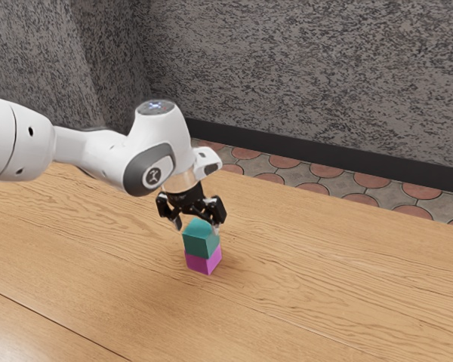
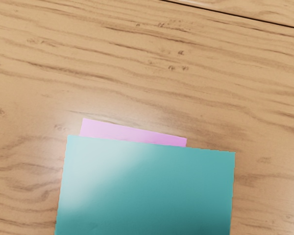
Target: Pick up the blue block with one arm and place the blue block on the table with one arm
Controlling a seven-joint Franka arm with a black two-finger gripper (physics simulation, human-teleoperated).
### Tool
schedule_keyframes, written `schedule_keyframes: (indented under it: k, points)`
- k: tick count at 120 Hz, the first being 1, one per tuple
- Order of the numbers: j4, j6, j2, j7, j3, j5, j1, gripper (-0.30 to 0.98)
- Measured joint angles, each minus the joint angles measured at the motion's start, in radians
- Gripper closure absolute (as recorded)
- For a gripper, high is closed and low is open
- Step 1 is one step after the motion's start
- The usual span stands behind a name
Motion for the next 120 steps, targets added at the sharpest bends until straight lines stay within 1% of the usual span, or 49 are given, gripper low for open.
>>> schedule_keyframes:
  k: [36,64,96,103,120]
  points:
    - [0.013,0.010,0.044,0.020,0.000,0.020,0.000,0.00]
    - [0.041,0.013,0.086,0.031,0.002,0.024,0.001,0.00]
    - [0.043,0.020,0.104,0.040,0.003,0.020,0.001,0.00]
    - [0.043,0.023,0.104,0.041,0.003,0.020,0.001,0.04]
    - [0.043,0.026,0.100,0.043,0.004,0.021,0.001,0.22]
